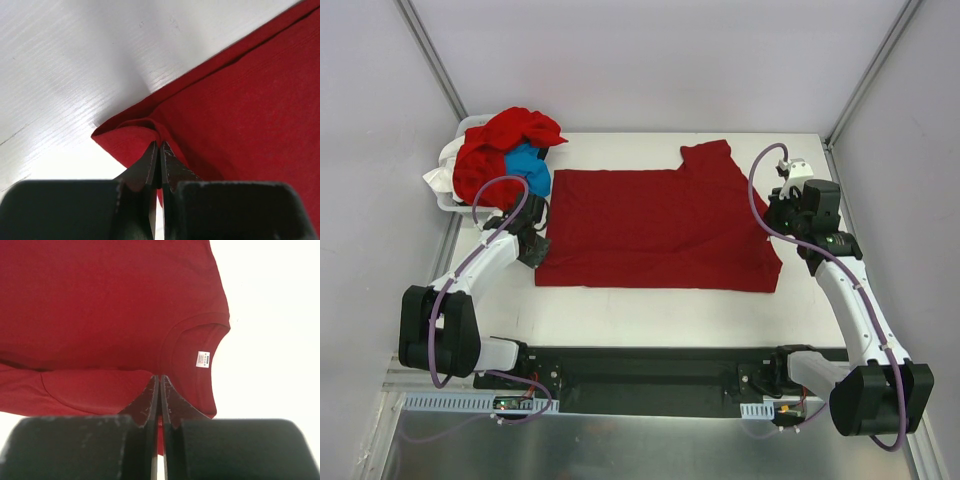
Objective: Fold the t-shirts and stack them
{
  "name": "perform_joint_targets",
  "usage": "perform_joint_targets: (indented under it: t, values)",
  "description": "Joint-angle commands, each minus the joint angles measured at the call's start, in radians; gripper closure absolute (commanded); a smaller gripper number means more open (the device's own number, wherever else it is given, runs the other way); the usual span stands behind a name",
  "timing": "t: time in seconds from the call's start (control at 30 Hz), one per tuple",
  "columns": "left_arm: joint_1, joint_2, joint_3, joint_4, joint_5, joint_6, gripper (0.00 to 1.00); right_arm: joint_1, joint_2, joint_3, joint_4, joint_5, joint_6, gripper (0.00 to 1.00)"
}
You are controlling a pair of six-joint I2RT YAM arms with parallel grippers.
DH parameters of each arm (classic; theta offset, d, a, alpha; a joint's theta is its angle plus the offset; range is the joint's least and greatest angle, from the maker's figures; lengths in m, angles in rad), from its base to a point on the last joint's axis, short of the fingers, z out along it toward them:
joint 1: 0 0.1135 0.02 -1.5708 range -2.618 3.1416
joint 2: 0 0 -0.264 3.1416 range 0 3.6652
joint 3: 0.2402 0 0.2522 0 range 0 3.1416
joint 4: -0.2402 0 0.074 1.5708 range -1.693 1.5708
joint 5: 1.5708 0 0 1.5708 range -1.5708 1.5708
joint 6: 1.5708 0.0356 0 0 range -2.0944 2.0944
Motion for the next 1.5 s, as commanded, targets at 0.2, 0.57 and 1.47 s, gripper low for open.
perform_joint_targets:
  t: [0.2,0.57,1.47]
  values:
    - [-0.006,-0.016,-0.003,-0.009,-0.049,-0.014,1.00,-0.009,0.009,0.004,0.043,-0.015,-0.011,0.99]
    - [-0.006,-0.013,-0.006,-0.006,-0.056,-0.026,1.00,-0.009,0.039,0.009,0.058,-0.027,-0.008,0.99]
    - [-0.006,0.046,0.037,-0.006,-0.081,-0.042,1.00,-0.010,0.127,0.064,0.090,-0.014,-0.033,0.99]
